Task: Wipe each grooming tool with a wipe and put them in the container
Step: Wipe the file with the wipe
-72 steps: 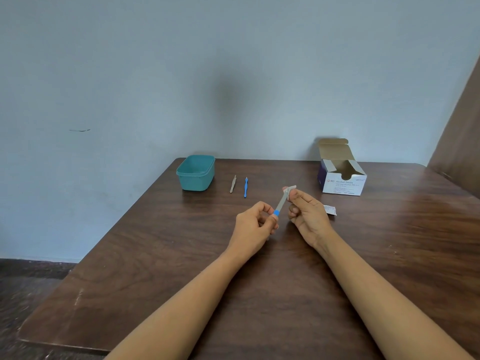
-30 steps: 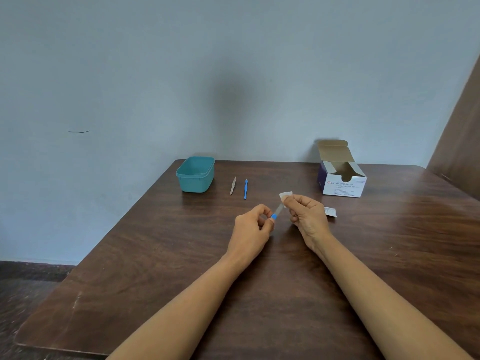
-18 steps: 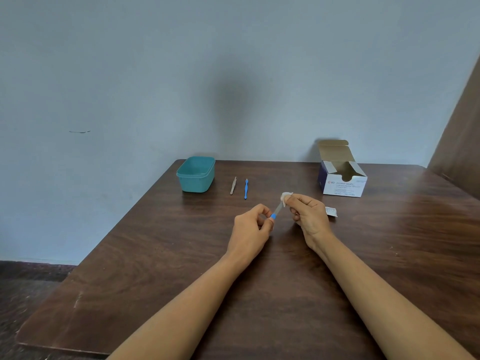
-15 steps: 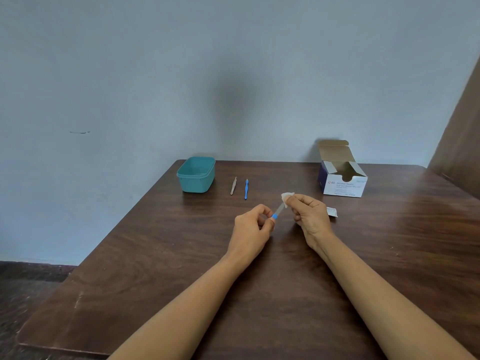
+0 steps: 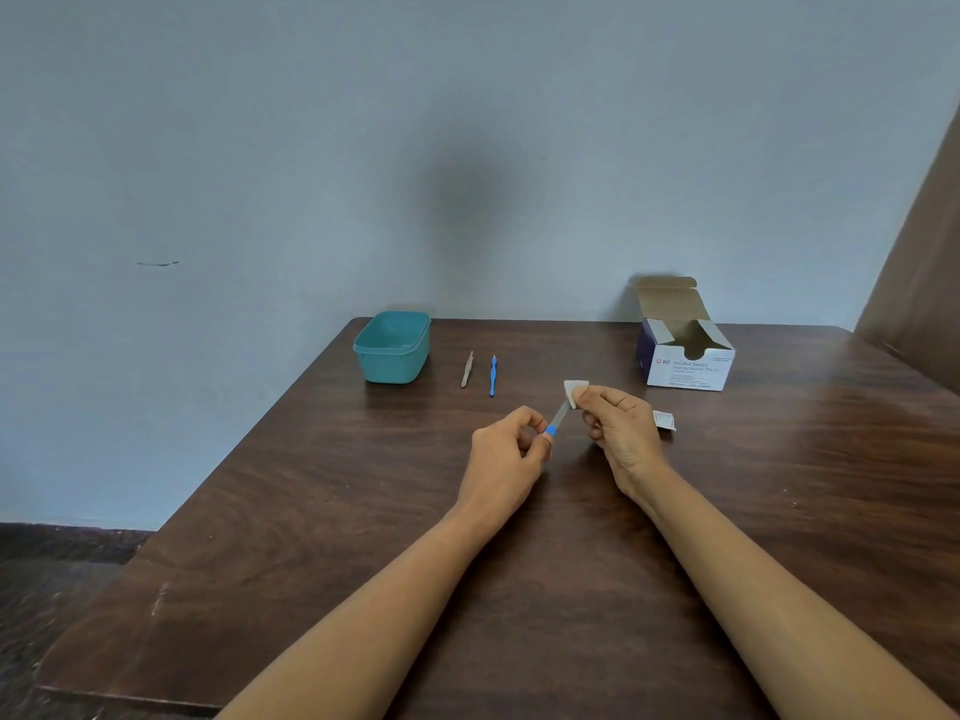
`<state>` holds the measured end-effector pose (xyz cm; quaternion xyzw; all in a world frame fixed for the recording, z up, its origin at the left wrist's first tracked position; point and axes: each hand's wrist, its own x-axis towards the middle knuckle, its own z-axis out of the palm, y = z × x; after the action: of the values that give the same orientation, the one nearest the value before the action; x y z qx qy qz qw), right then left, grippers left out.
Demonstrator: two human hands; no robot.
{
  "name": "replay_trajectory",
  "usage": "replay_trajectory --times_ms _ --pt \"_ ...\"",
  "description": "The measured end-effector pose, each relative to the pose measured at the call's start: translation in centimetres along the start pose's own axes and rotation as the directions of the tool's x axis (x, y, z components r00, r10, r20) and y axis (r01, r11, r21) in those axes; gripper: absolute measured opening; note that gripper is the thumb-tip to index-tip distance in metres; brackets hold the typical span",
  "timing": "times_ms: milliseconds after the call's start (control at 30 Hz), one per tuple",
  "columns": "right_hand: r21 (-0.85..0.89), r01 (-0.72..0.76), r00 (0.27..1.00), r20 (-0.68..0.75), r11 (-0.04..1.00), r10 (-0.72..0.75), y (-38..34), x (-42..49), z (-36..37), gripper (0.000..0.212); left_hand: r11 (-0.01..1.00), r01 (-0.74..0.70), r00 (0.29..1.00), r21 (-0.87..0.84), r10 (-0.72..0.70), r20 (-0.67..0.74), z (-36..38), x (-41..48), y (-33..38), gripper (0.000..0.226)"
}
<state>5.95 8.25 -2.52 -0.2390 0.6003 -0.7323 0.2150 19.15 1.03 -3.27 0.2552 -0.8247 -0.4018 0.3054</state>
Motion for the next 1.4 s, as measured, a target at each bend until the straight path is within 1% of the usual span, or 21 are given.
replay_trajectory --times_ms 200,400,533,633,733,867,1000,1067,1167,1300,1400 --pt "-0.038 0.046 0.996 0.077 0.998 -0.043 0.4 -0.3 0.1 0.019 1.000 -0.002 1.000 -0.006 0.002 -0.019 0.0 0.0 0.0 0.001" --pt "0.065 0.018 0.998 0.055 0.998 -0.021 0.0 -0.9 0.4 0.017 1.000 -0.024 0.999 -0.019 0.023 -0.029 0.1 -0.2 0.2 0.002" --pt "0.121 -0.028 0.999 0.030 0.992 0.024 -0.4 -0.9 0.3 0.022 0.999 -0.031 0.999 -0.028 0.030 -0.033 0.2 -0.2 0.2 0.002" --pt "0.161 -0.052 0.998 0.029 0.986 0.048 -0.4 -0.8 0.3 0.017 0.999 -0.031 0.999 -0.038 0.030 -0.035 0.1 -0.1 0.2 0.002" --pt "0.155 -0.070 0.997 0.038 0.985 0.065 -0.5 -0.8 0.2 0.011 0.999 -0.030 0.999 -0.029 0.029 -0.029 0.1 -0.1 0.2 0.003" --pt "0.102 -0.081 0.996 0.042 0.991 0.077 -0.6 -0.7 0.2 0.010 0.999 -0.032 0.999 -0.006 0.032 -0.019 0.1 -0.1 0.2 0.003" --pt "0.009 -0.026 1.000 0.010 1.000 0.026 -0.7 -0.7 0.2 0.013 0.999 -0.034 0.999 0.001 0.034 -0.009 0.0 -0.2 0.3 0.003" --pt "-0.052 0.018 1.000 0.003 0.999 -0.018 -0.7 -0.8 0.3 0.015 0.999 -0.034 0.999 0.002 0.034 -0.001 0.1 -0.2 0.3 0.003" --pt "-0.134 0.118 0.993 -0.011 0.984 -0.120 -0.4 -0.8 0.4 0.019 0.999 -0.034 0.999 -0.002 0.034 0.012 0.2 -0.3 0.4 0.003" --pt "-0.305 0.261 0.959 -0.025 0.916 -0.282 -0.1 -0.6 0.1 0.021 0.999 -0.032 0.999 -0.015 0.032 0.029 0.2 -0.3 0.6 0.004" --pt "-0.335 0.283 0.951 -0.026 0.899 -0.309 -0.1 -0.4 -0.3 0.023 0.999 -0.040 0.998 -0.017 0.041 0.039 0.2 -0.4 0.7 0.003"
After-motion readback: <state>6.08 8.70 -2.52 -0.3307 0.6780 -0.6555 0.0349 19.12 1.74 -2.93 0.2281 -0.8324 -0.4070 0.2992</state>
